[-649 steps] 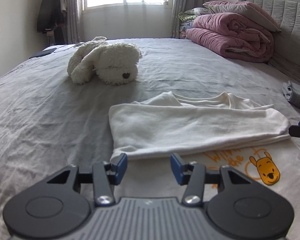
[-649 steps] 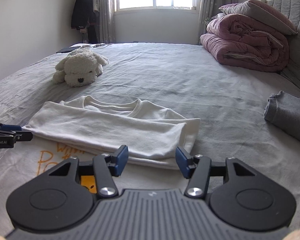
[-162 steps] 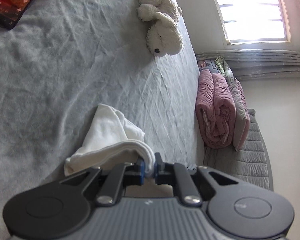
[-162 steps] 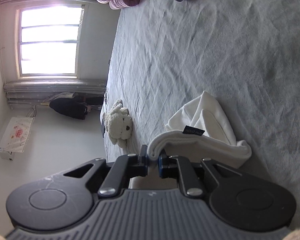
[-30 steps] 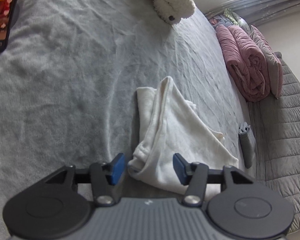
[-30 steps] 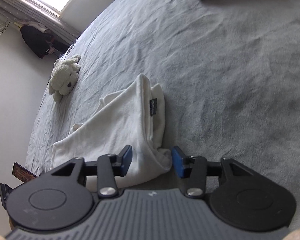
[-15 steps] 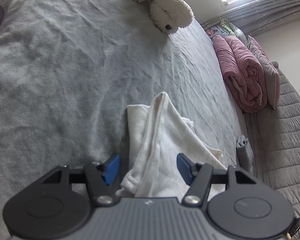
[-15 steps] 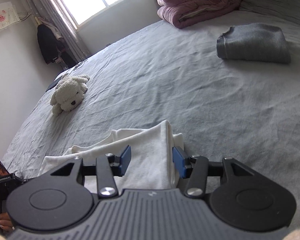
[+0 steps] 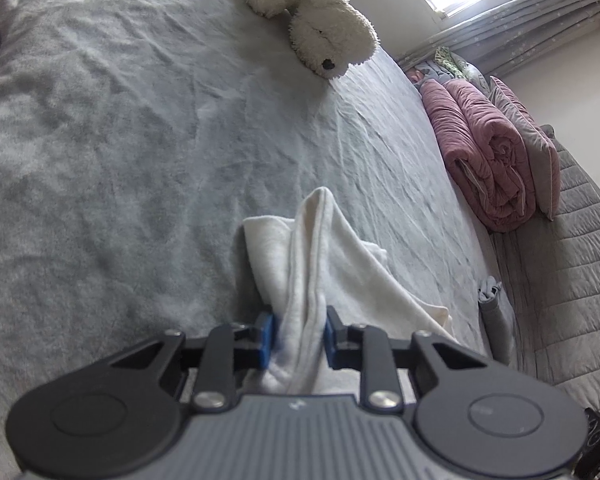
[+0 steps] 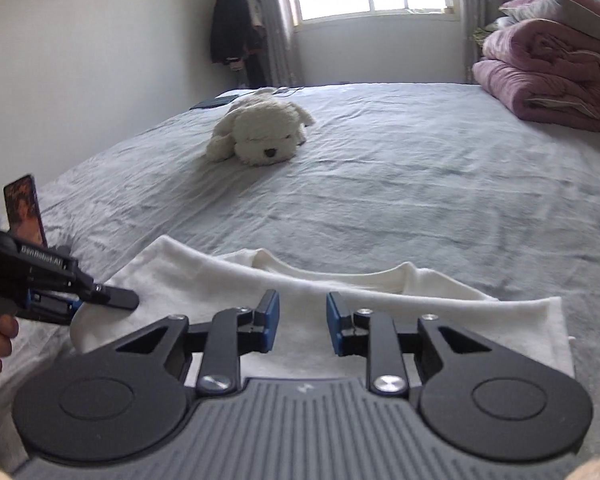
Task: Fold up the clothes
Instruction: 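Grasp the folded sweatshirt's edge with both grippers and lift it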
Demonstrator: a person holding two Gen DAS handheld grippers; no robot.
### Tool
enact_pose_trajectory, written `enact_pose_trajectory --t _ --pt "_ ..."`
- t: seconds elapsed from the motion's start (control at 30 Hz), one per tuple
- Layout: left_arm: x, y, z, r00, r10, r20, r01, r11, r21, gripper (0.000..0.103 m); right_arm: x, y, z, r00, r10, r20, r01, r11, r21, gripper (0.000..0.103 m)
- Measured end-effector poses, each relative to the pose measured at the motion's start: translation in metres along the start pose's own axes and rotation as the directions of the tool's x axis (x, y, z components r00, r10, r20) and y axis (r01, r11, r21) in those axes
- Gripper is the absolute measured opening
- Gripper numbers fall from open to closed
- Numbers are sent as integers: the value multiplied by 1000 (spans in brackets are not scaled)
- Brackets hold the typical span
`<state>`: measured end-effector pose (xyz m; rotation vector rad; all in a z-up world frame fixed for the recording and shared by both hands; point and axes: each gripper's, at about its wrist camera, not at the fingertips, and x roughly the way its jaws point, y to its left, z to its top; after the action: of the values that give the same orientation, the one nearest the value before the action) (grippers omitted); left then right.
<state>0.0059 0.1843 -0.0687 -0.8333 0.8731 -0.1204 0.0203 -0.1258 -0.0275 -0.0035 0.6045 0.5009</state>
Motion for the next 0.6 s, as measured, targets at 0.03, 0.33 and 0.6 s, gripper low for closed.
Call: enact_pose_trajectory --t 0.03,0.33,0.6 --pt "-1 0 0 1000 -4 1 4 1000 -6 21 3 4 -4 1000 -7 -14 7 1000 -13 22" --pt "-11 -10 -2 1000 -9 21 9 1000 -12 16 17 15 -6 998 -54 18 56 995 -80 15" --pt "-20 -32 -7 999 3 52 -2 1000 -13 14 49 0 -6 995 -65 -80 67 997 24 8"
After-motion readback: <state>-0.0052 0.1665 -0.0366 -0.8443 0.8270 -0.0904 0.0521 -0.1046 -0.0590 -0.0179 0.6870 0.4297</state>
